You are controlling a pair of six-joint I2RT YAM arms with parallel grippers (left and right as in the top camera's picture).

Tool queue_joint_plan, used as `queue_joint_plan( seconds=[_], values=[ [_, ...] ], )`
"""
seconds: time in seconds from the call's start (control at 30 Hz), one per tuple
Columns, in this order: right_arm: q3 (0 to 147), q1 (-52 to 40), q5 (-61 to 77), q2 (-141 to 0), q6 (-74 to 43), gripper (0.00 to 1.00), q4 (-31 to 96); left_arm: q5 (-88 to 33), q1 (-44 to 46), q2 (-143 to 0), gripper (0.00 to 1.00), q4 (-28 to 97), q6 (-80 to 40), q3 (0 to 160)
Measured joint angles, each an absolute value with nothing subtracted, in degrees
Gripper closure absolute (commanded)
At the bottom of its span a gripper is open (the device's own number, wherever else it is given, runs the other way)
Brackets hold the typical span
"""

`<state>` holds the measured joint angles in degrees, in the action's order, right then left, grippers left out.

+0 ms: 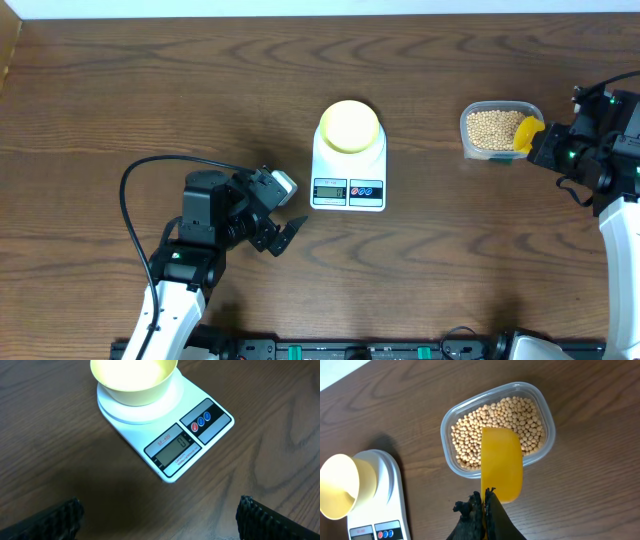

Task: Scoop item into bowl and weigh 50g on scale

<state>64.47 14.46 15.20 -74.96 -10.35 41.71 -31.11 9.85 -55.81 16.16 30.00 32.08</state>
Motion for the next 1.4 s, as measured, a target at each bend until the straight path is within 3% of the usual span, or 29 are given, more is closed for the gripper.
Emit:
queue_joint_plan(
  seconds=[0.27,0.53,0.83,1.07,1.4],
  values=[
    [66.65,14.46,16.14,-74.96,-11.25,0.99,43.13,-31.09,9.85,-55.81,0.0,16.16,30.0,32.08],
    [79.02,14.46,16.97,-76.25,-8.25,0.99,52.29,-30.92,9.85,-55.81,0.01,16.16,30.0,32.08],
    [94.43,14.33,15.09,-89.14,-0.12,0.99,67.53,-30.92,9.85,-55.81,0.01,16.21,30.0,32.08],
    [97.23,13.13,9.32,-98.54,5.28,0.99,75.0,-30.92,9.85,-55.81,0.01,16.21,30.0,32.08],
    [97.43,12.51,7.16,-100.86,8.29,0.99,64.62,-30.92,9.85,-55.81,0.0,16.21,30.0,32.08]
  ],
)
